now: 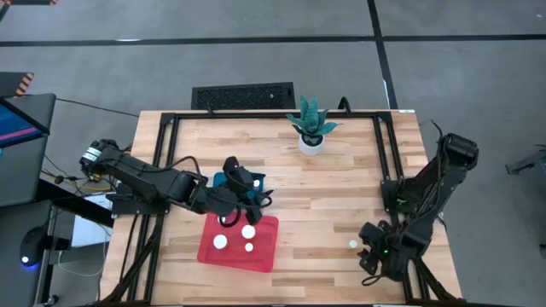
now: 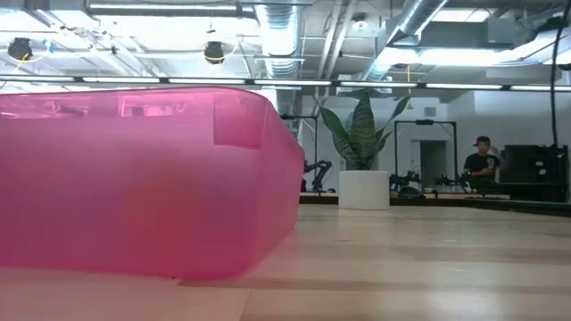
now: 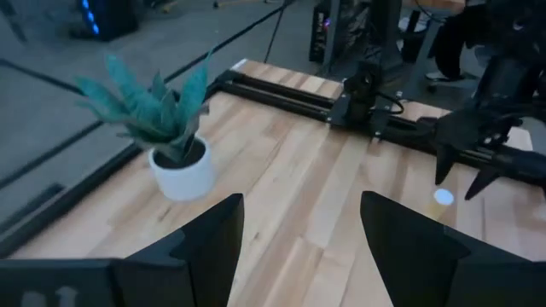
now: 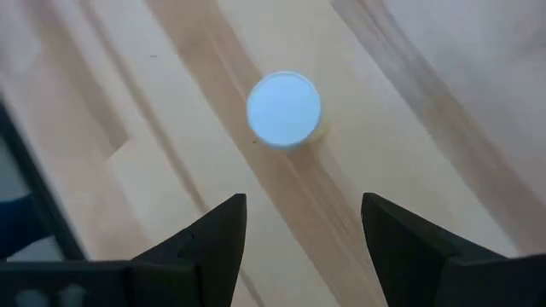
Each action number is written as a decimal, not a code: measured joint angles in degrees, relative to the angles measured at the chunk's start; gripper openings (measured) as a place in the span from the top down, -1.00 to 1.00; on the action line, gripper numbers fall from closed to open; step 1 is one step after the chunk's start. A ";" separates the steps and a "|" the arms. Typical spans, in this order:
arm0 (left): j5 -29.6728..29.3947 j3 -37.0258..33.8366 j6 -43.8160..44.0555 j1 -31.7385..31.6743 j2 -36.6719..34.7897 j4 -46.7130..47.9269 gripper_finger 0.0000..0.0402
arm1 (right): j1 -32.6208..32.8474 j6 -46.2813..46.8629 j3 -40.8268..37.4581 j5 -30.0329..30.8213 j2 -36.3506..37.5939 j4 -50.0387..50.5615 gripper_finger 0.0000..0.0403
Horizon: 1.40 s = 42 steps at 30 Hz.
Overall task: Pick and place medicine bottles into bin by pill shape (circle, oval)
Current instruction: Put the yellow tablet bottle into the blue bin
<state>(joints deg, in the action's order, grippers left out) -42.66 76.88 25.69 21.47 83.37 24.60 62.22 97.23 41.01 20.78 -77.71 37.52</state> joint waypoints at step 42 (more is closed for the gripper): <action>3.31 1.14 -13.09 0.59 0.04 11.68 -0.14 | -28.56 -29.28 -0.15 2.59 -13.98 -20.30 -0.19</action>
<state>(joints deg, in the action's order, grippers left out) -39.35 78.02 12.60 22.06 83.41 36.28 33.65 67.95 40.87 23.36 -91.70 17.22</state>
